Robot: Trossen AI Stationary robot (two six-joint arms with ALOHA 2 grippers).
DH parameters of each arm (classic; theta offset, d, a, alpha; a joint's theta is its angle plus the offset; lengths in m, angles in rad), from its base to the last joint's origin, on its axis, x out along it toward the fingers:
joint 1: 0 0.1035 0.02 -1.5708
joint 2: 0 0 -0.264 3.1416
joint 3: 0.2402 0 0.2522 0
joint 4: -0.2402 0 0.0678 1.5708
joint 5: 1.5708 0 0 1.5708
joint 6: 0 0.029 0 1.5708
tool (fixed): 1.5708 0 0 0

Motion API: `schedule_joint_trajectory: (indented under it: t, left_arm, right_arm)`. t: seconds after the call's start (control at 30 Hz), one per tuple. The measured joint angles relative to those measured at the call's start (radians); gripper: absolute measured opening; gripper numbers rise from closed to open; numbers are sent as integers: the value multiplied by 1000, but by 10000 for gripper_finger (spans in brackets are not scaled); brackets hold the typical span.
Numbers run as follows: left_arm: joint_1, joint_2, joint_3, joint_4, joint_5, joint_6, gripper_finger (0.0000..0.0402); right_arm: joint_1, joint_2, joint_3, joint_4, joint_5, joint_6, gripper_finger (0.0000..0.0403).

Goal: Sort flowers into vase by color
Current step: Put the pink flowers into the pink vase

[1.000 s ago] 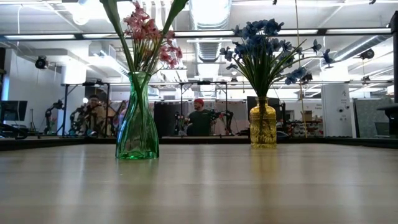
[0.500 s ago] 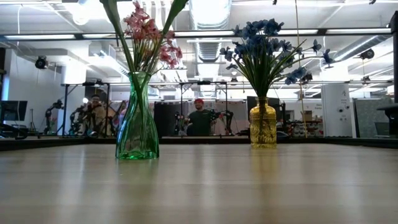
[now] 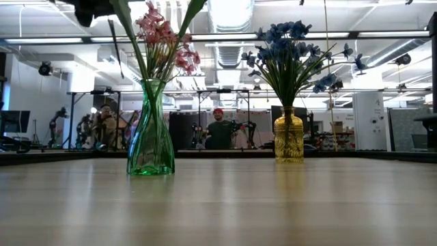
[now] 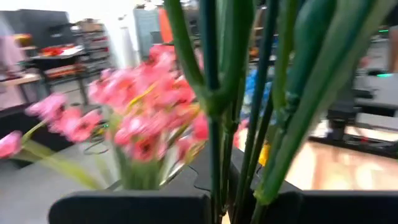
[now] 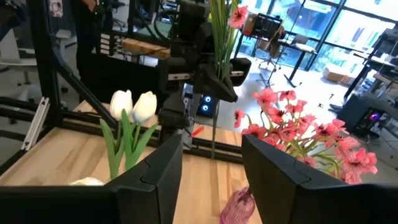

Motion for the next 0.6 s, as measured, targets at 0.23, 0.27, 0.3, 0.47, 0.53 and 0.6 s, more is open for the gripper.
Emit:
schedule_joint_trajectory:
  t: [0.23, 0.27, 0.3, 0.47, 0.53, 0.6]
  left_arm:
    - [15, -36, -106, 79, -114, 8, 0]
    - [22, -36, -125, 116, -114, 19, 0]
    - [31, -35, -145, 155, -113, 29, 0]
    - [94, -28, -197, 188, -108, 35, 0]
    - [120, -27, -212, 190, -84, 23, 0]
    - [142, -25, -223, 193, -54, 11, 0]
  right_arm:
    - [0, 2, 0, -14, 1, 0, 148]
    - [0, 2, 0, -17, 1, 0, 148]
    - [0, 2, 0, -18, 1, 0, 148]
    - [0, 2, 0, -19, 0, 2, 150]
    - [0, 2, 0, -19, 1, 3, 148]
    - [0, 2, 0, -19, 0, 3, 145]
